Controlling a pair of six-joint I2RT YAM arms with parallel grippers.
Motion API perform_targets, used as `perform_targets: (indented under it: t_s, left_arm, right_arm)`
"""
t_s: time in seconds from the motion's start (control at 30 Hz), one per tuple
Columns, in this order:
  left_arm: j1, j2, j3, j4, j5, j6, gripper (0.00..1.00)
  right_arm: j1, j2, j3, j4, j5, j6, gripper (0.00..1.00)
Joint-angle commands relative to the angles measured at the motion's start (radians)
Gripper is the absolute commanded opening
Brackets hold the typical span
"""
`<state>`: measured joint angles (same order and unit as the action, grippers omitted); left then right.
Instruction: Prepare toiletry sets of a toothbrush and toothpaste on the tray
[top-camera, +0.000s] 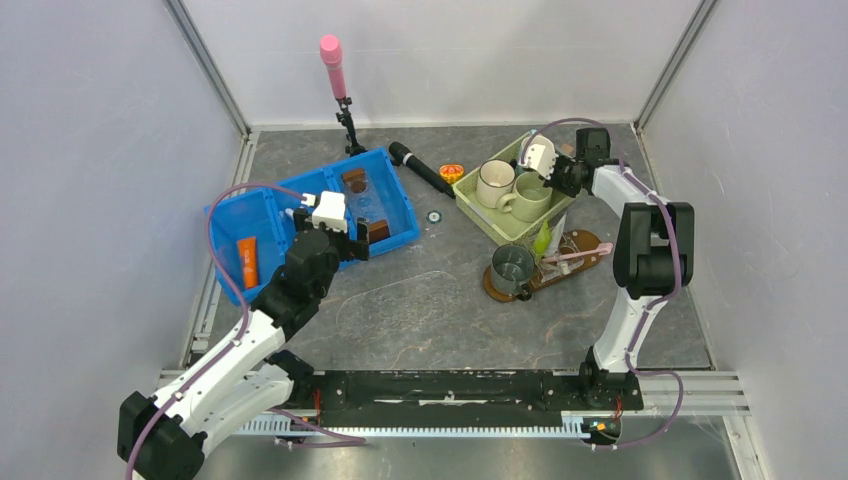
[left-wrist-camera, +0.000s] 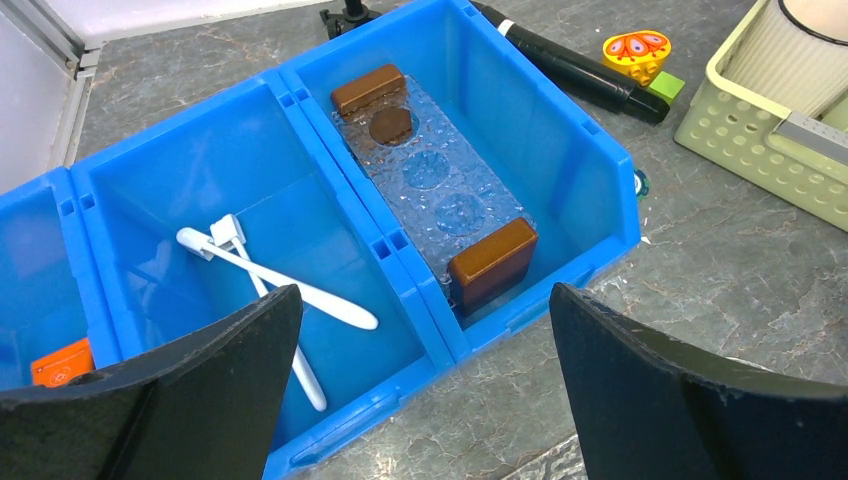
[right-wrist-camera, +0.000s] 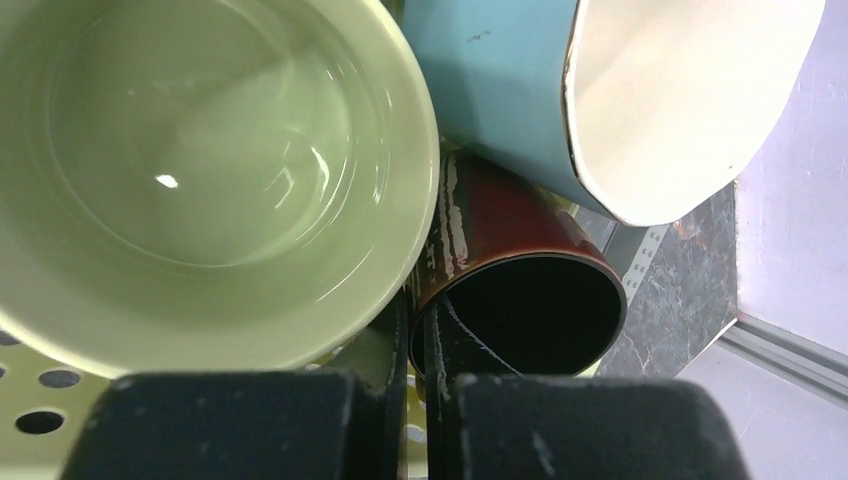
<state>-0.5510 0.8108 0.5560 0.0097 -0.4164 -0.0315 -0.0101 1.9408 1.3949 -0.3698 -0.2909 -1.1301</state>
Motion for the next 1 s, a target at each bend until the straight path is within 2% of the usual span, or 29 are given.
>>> perform_targets:
  t_s: [0.0,0.27,0.53,0.67,0.97]
  left_arm:
    - [0.005,-0.014,0.002,0.044,0.002,0.028,1.00]
    - [0.005,-0.033,0.003,0.044,0.008,0.028,1.00]
    - [0.005,-0.054,0.003,0.047,0.017,0.028,1.00]
    - [0.005,-0.059,0.003,0.049,0.024,0.027,1.00]
    - [0.004,-0.071,0.003,0.050,0.037,0.017,1.00]
  right_arm:
    - [0.005,-0.095,0.042,-0.050,0.005,-0.004,0.00]
    - [0.004,-0.205,0.054,-0.075,0.042,0.021,0.00]
    - [0.004,-0.338,-0.011,-0.076,0.098,0.099,0.00]
    - [0.004,-0.393,-0.008,-0.124,0.129,0.183,0.00]
    - [0.005,-0.465,0.019,-0.306,0.206,0.494,0.00]
